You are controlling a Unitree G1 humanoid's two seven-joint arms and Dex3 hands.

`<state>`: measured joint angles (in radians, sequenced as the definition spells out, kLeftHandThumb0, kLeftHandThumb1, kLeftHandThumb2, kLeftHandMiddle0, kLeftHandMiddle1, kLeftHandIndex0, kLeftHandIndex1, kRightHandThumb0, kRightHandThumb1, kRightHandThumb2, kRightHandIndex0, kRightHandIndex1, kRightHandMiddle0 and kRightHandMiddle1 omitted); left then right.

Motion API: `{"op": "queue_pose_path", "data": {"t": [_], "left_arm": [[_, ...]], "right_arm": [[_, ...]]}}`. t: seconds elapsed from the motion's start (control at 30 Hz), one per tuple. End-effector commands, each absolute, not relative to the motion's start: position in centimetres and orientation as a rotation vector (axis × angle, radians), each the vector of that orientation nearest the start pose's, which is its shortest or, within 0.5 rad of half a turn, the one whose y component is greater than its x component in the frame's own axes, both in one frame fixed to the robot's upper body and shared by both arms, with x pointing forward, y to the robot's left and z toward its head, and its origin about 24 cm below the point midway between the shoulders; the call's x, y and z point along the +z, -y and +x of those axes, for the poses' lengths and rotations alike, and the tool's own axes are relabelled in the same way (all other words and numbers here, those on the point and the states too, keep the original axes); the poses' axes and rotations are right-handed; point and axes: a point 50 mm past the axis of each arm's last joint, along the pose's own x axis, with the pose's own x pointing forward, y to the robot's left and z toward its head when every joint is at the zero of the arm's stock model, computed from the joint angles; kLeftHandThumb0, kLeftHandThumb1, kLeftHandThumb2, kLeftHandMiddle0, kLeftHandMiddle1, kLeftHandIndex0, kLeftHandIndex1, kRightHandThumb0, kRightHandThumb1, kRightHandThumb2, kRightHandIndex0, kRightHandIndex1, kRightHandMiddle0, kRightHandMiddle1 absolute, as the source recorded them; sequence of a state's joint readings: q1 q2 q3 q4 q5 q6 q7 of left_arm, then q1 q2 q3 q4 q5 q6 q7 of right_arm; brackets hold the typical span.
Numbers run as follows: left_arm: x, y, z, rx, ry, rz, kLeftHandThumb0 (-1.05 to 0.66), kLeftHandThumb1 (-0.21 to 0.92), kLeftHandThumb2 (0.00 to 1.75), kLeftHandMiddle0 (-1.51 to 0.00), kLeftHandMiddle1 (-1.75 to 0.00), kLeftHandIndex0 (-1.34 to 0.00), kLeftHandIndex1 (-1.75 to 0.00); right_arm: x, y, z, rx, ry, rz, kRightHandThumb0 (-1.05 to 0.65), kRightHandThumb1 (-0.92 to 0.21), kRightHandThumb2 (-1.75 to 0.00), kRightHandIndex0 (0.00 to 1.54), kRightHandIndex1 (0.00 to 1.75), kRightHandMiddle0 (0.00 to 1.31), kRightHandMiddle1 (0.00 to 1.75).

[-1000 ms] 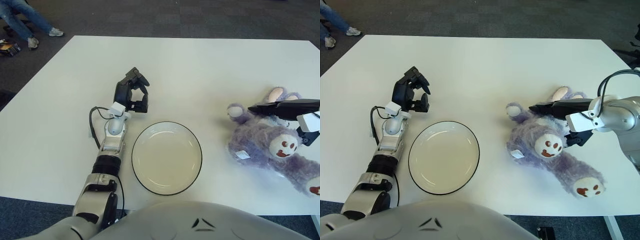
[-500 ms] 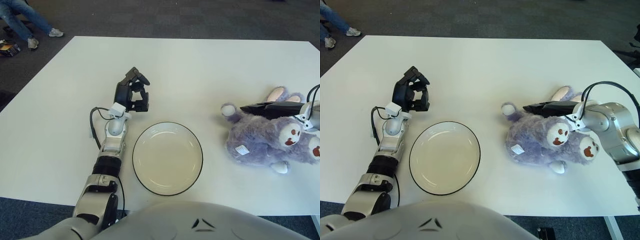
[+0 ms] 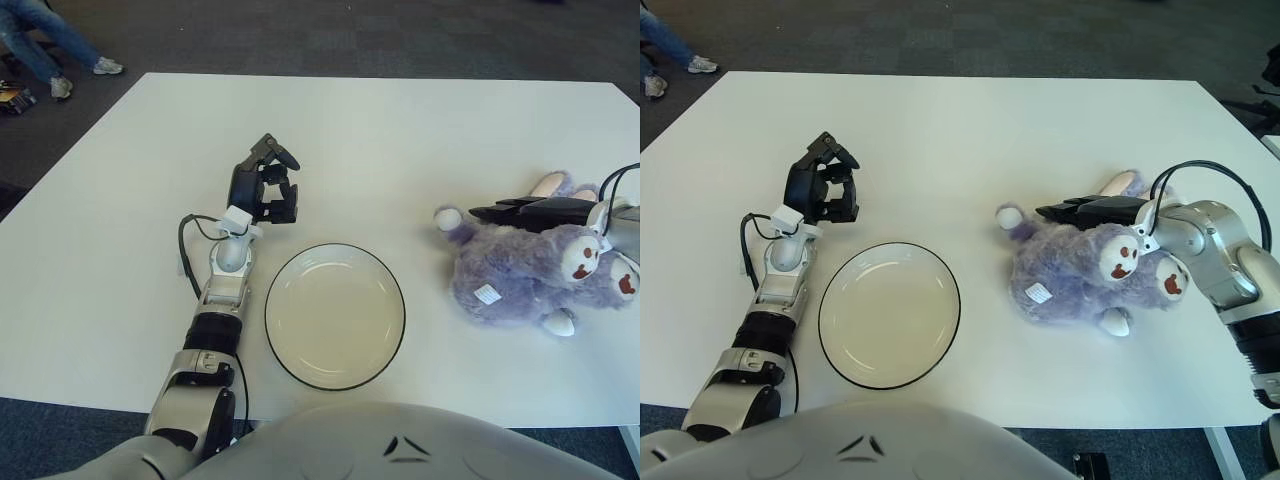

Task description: Put the doll into the plate.

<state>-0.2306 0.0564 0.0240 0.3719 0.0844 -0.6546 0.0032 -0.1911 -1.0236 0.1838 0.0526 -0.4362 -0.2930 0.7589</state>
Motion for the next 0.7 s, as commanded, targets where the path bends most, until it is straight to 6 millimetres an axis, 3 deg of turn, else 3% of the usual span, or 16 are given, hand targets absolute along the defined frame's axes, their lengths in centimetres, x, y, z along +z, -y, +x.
{"op": "queue_pose_path", "data": {"t": [0.0, 0.13, 0.27, 0.4, 0.6, 0.67], "left_arm": [[4.43, -15.01, 26.66, -0.043, 0.381, 0.121, -0.45, 0.41, 1.19, -1.21, -1.75, -0.54, -1.75], [4.44, -15.0, 26.65, -0.041, 0.383, 0.12, -0.45, 0.41, 1.19, -1.21, -1.75, -0.53, -1.75], [4.44, -15.0, 26.65, -0.04, 0.384, 0.121, -0.45, 0.41, 1.19, -1.21, -1.75, -0.53, -1.75], [4.45, -14.96, 26.6, -0.038, 0.385, 0.121, -0.45, 0.42, 1.19, -1.21, -1.75, -0.53, -1.75], [4.48, -14.96, 26.57, -0.031, 0.386, 0.121, -0.45, 0.42, 1.19, -1.21, -1.75, -0.53, -1.75], [4.48, -14.96, 26.56, -0.029, 0.386, 0.119, -0.45, 0.42, 1.18, -1.21, -1.75, -0.53, -1.75]], "right_arm": [[6.56, 25.87, 25.07, 0.938, -0.358, -1.502, -0.4, -0.36, -0.97, 0.03, 0.01, 0.0, 0.01], [6.3, 25.76, 25.02, 0.899, -0.286, -1.513, -0.26, -0.25, -1.07, 0.11, 0.06, 0.0, 0.2], [6.02, 25.72, 25.05, 0.885, -0.264, -1.511, -0.23, -0.2, -1.1, 0.04, 0.44, 0.0, 0.38], [5.82, 25.92, 25.14, 0.867, -0.27, -1.519, -0.23, -0.18, -1.11, 0.01, 0.62, 0.0, 0.5], [5.66, 26.32, 25.25, 0.829, -0.269, -1.519, -0.21, -0.16, -1.13, 0.0, 1.11, 0.0, 0.85], [5.68, 26.44, 25.26, 0.801, -0.257, -1.514, -0.15, -0.15, -1.17, 0.0, 1.42, 0.0, 1.05]]}}
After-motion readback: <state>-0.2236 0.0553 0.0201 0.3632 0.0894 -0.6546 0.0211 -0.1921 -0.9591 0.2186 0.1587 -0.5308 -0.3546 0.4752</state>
